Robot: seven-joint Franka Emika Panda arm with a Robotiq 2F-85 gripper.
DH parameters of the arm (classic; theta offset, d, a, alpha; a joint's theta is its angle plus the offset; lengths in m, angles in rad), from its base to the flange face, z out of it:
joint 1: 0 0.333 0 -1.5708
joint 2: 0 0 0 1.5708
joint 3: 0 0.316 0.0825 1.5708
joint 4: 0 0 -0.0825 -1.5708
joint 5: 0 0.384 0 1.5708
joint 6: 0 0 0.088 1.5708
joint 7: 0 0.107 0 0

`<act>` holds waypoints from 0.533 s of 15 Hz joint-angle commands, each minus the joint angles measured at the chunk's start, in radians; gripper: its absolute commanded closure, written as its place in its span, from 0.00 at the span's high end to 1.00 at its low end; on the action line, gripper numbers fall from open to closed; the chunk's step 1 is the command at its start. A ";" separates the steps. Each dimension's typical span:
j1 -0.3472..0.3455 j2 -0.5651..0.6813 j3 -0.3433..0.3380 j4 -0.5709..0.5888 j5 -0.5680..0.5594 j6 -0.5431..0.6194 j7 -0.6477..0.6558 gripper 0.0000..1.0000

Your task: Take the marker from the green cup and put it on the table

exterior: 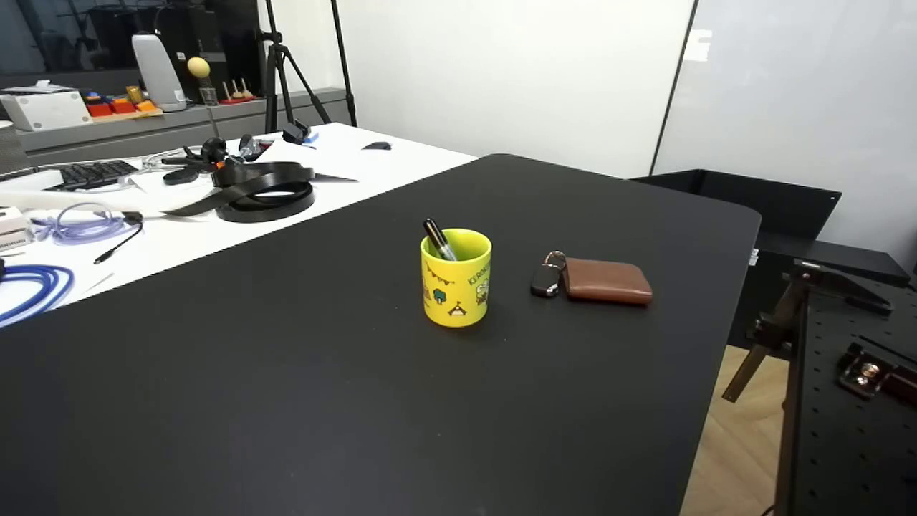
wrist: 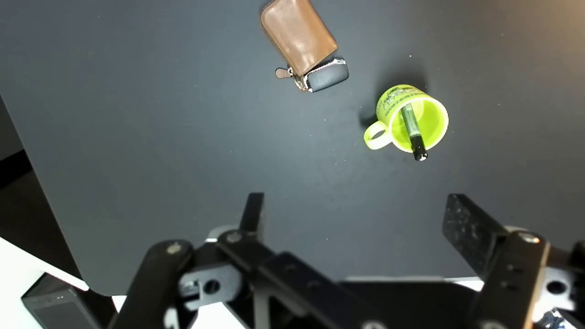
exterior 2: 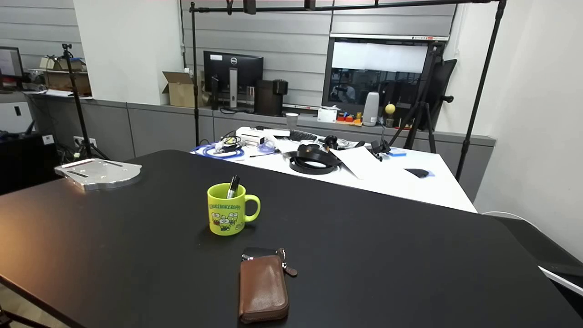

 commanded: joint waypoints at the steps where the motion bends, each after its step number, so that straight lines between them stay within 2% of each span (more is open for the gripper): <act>1: 0.008 0.011 -0.003 -0.003 0.032 0.035 -0.027 1.00; 8: 0.082 0.221 0.041 0.055 0.056 0.127 -0.181 1.00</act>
